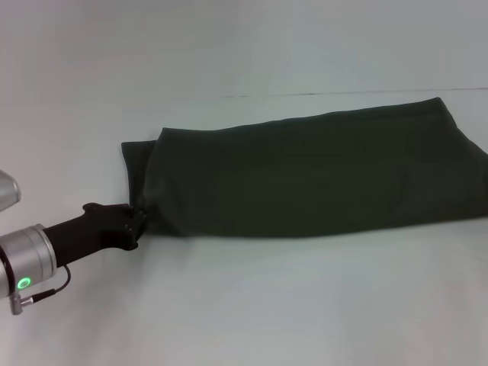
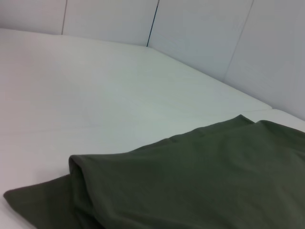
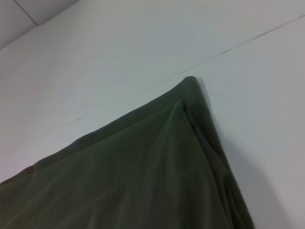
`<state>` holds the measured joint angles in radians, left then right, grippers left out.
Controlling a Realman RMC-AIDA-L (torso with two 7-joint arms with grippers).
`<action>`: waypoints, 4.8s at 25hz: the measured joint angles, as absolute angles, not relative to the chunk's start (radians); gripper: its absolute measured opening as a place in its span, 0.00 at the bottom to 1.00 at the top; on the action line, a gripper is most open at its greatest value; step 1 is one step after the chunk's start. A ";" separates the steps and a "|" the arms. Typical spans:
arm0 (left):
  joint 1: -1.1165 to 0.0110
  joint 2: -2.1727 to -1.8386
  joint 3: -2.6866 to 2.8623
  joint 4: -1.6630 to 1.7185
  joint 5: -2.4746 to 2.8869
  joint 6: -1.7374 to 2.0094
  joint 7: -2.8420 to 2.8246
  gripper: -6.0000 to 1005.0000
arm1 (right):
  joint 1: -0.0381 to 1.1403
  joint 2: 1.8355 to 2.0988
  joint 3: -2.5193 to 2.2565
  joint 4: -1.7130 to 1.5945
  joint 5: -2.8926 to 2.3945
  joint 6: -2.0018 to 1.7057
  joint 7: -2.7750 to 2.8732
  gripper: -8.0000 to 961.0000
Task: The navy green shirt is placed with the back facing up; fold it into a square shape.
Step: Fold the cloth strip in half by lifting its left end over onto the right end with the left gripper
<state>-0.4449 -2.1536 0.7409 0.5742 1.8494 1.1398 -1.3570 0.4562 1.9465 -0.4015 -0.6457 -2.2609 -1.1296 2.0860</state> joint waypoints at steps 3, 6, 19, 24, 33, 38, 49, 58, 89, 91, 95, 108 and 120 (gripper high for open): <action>-0.445 -2.154 0.739 0.581 1.844 1.134 -1.355 0.01 | 0.453 1.947 -0.401 -0.647 -2.261 -1.130 2.085 0.29; -0.445 -2.154 0.738 0.590 1.844 1.119 -1.355 0.01 | 0.449 1.951 -0.395 -0.646 -2.253 -1.132 2.071 0.22; -0.444 -2.139 0.736 0.629 1.842 1.111 -1.349 0.01 | 0.403 1.963 -0.387 -0.632 -2.149 -1.178 2.008 0.03; -0.433 -2.128 0.735 0.632 1.840 1.122 -1.349 0.01 | 0.389 1.969 -0.387 -0.630 -2.121 -1.206 1.974 0.05; -0.406 -2.126 0.725 0.627 1.840 1.126 -1.354 0.01 | 0.367 1.976 -0.377 -0.622 -2.079 -1.219 1.926 0.07; -0.391 -2.126 0.721 0.623 1.842 1.130 -1.352 0.01 | 0.357 1.977 -0.363 -0.621 -2.078 -1.220 1.917 0.08; -0.381 -2.133 0.716 0.621 1.841 1.137 -1.348 0.01 | 0.355 1.976 -0.352 -0.621 -2.078 -1.228 1.905 0.11; -0.378 -2.136 0.711 0.624 1.837 1.154 -1.350 0.01 | 0.363 1.979 -0.348 -0.621 -2.078 -1.229 1.905 0.13; -0.367 -2.120 0.538 0.638 1.854 1.429 -1.669 0.83 | 0.404 1.981 -0.301 -0.719 -1.997 -1.450 1.862 0.78; -0.367 -2.116 0.538 0.636 1.858 1.440 -1.702 0.83 | 0.420 1.983 -0.309 -0.714 -1.999 -1.442 1.861 0.83; -0.368 -2.110 0.540 0.632 1.891 1.456 -1.801 0.83 | 0.440 1.986 -0.322 -0.713 -1.999 -1.418 1.861 0.94; -0.377 -2.108 0.550 0.634 1.998 1.471 -1.967 0.83 | 0.460 1.988 -0.380 -0.713 -1.999 -1.408 1.847 0.93; -0.397 -2.108 0.554 0.631 2.069 1.425 -2.025 0.83 | 0.459 1.985 -0.421 -0.713 -1.999 -1.426 1.829 0.94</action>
<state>-0.3971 -2.1076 0.5537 0.6313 2.0690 1.4247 -2.0252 0.4586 1.9845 -0.4206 -0.7132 -1.9986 -1.4256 1.8291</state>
